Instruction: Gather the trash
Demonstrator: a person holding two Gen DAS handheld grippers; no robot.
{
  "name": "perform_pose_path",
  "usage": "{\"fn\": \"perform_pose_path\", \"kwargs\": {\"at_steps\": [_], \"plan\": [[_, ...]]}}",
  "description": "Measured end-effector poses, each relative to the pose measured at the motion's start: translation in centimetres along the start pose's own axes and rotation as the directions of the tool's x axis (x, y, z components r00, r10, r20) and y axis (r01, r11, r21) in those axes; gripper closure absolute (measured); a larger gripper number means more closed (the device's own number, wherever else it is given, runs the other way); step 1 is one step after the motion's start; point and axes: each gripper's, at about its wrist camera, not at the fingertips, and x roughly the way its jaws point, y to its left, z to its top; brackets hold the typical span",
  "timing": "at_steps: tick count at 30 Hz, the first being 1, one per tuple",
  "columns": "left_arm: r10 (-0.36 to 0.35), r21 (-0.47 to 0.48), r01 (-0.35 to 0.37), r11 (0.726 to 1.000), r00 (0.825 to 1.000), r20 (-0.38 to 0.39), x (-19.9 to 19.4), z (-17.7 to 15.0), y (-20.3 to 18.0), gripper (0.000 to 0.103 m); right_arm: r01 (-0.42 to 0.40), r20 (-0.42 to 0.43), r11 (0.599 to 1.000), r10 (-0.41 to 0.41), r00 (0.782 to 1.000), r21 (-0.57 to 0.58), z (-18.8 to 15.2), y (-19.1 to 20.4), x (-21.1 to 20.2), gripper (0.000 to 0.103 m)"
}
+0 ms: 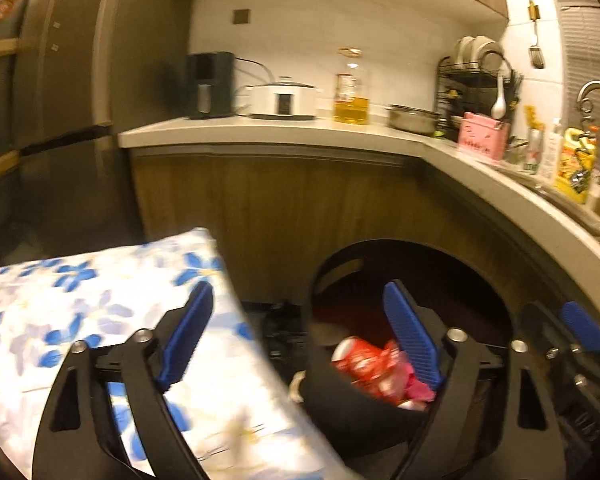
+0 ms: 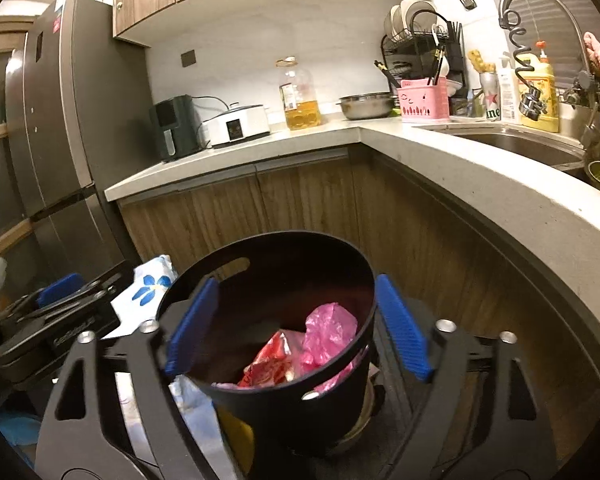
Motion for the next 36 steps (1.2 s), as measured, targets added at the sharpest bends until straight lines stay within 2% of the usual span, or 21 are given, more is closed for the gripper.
{"fn": "perform_pose_path", "kwargs": {"at_steps": [4,6,14,21,27,36], "plan": [[0.082,0.003,-0.082,0.997,0.997,-0.002,-2.3,-0.7,2.2,0.012,0.015,-0.018,0.999,-0.016,1.000,-0.030,-0.4,1.3,-1.0,0.005],[0.111,-0.017,-0.111,0.994,0.994,-0.009,-3.7,-1.2,3.5,0.006,0.013,-0.035,0.999,-0.014,0.999,-0.043,-0.7,2.2,-1.6,0.005],[0.153,-0.041,-0.153,0.987,0.988,-0.009,-9.1,-3.0,7.0,0.006,0.005,-0.039,0.995,-0.009,0.999,-0.098,-1.4,5.8,-5.3,0.005],[0.142,-0.065,-0.143,0.988,0.990,-0.006,-13.5,-4.6,9.3,0.006,0.006,-0.035,0.992,-0.010,0.999,-0.124,-2.7,8.5,-9.5,0.005],[0.161,-0.069,-0.160,0.985,0.987,0.000,-16.5,-6.5,10.7,0.006,0.020,-0.035,0.986,-0.026,0.999,-0.165,-4.8,10.5,-12.8,0.005],[0.169,-0.075,-0.168,0.983,0.986,0.011,-20.2,-8.6,12.2,0.006,0.005,-0.013,0.984,-0.008,1.000,-0.179,-6.6,12.3,-16.8,0.005]]}}
